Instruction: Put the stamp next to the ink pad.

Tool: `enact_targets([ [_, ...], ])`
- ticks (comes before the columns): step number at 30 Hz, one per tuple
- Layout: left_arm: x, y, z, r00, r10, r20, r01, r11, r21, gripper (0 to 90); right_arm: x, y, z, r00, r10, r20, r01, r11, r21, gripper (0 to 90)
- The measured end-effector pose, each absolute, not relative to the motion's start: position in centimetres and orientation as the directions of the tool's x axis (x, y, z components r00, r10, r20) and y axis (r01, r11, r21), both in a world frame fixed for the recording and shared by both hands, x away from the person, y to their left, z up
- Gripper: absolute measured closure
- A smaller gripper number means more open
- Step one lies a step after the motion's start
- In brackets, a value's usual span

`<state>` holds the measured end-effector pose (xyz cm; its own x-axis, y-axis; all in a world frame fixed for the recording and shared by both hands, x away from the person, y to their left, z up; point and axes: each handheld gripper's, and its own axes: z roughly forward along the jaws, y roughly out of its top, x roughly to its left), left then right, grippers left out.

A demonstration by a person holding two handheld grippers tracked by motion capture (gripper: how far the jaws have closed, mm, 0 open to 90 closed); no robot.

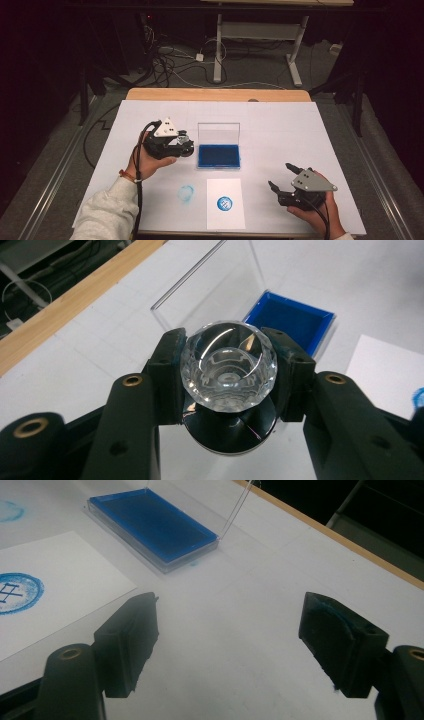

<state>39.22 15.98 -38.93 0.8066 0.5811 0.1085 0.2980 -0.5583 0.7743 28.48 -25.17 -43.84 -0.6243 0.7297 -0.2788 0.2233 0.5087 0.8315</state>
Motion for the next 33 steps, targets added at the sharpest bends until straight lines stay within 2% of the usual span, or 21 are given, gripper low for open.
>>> enact_targets([
  [8,40.5,16.0,-40.5,0.803,0.591,0.082,0.338,-0.564,0.753,54.3,28.5,-25.1,-44.0,-0.630,0.725,-0.279,0.227,0.515,0.827,24.5],
  [14,41.1,15.3,-41.8,0.799,0.593,0.098,0.360,-0.602,0.713,54.3,28.5,-24.9,-44.1,-0.637,0.718,-0.283,0.224,0.523,0.822,24.5],
  [33,42.0,14.7,-43.9,0.793,0.602,0.088,0.404,-0.629,0.664,54.1,28.5,-24.7,-44.2,-0.648,0.705,-0.288,0.226,0.539,0.812,24.5],
])
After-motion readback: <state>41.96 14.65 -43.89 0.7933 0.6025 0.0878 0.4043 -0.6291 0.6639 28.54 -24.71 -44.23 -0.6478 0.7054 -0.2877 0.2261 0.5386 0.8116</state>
